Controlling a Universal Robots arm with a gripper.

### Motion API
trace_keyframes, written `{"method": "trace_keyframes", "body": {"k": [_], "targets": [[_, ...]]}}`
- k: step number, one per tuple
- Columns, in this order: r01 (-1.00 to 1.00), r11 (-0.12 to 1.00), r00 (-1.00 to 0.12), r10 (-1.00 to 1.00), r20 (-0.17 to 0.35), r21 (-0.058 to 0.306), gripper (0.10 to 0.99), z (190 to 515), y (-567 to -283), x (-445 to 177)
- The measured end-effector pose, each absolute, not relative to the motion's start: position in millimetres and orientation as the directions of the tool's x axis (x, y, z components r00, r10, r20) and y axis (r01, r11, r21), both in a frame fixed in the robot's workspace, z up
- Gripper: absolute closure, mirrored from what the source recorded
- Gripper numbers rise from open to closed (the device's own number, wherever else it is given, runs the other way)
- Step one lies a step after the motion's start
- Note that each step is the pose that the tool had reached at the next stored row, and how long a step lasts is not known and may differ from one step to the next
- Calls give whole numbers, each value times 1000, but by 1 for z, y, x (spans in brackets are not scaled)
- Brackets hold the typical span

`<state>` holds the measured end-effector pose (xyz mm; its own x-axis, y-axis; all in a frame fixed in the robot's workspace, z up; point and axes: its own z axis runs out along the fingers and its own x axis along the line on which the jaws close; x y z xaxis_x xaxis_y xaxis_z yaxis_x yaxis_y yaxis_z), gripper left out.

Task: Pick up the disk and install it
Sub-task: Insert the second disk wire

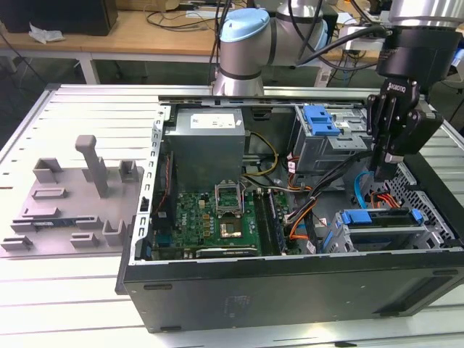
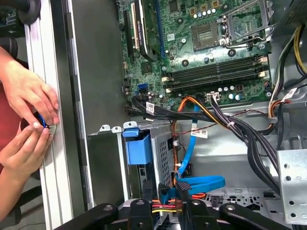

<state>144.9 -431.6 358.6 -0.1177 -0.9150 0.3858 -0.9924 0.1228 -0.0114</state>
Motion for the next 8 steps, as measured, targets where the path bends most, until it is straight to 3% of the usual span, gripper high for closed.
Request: {"method": "trace_keyframes", "body": {"k": [7,8], "targets": [[-992,123,-121,-914,386,-21,757,357,-426,145],[-991,128,-135,-914,383,-43,922,353,-426,143]]}}
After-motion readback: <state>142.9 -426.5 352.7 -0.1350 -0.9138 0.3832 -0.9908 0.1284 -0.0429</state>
